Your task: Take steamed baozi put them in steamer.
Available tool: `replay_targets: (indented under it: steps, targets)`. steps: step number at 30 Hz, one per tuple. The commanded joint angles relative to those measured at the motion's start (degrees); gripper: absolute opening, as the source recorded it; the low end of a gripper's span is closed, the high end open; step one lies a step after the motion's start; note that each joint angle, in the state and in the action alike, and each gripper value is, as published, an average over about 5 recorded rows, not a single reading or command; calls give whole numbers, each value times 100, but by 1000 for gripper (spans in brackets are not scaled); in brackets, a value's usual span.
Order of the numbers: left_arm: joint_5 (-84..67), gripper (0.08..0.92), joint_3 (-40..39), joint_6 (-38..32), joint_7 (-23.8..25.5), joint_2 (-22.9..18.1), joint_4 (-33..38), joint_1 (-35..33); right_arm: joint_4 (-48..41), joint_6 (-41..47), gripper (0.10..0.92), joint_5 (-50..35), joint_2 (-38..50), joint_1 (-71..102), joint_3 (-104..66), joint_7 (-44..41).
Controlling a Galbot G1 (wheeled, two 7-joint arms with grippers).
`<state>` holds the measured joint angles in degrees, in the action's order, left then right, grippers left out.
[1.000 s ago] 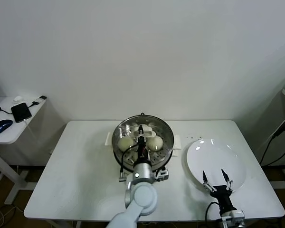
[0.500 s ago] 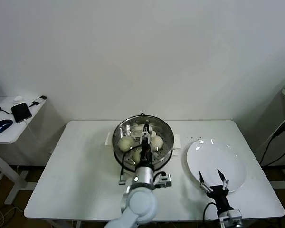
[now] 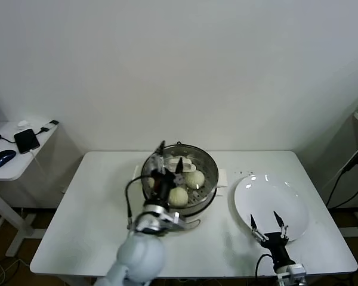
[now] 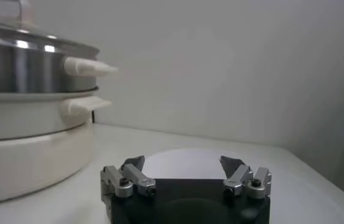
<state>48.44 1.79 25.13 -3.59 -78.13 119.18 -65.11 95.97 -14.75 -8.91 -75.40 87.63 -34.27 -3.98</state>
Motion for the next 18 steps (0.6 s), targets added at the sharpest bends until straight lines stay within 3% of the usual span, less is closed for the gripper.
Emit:
replay_targets:
  steps: [1,3,7,10,18]
  targets:
    - [-4224,823,1241,-834,-1023,248,715,-212,240,-250,823,-336,87,38,0,115]
    - [-5321,823,1901,-899,-1048,353,775,-326,241,-248,822,-362,106,27,-4,117]
    - [-6683,823,2988,-1223,-629,674,413,-719,184,-223,823,-479,142,-10,-23,138]
    - [-7361,823,3426,-1437,-395,890,10,-1126,118,-222,823,-630,153,-45,-27,135]
    - [-7331,823,3185,-2618,-80,979,-1268,-2065,20,-204,823,-740,158,-88,-10,162]
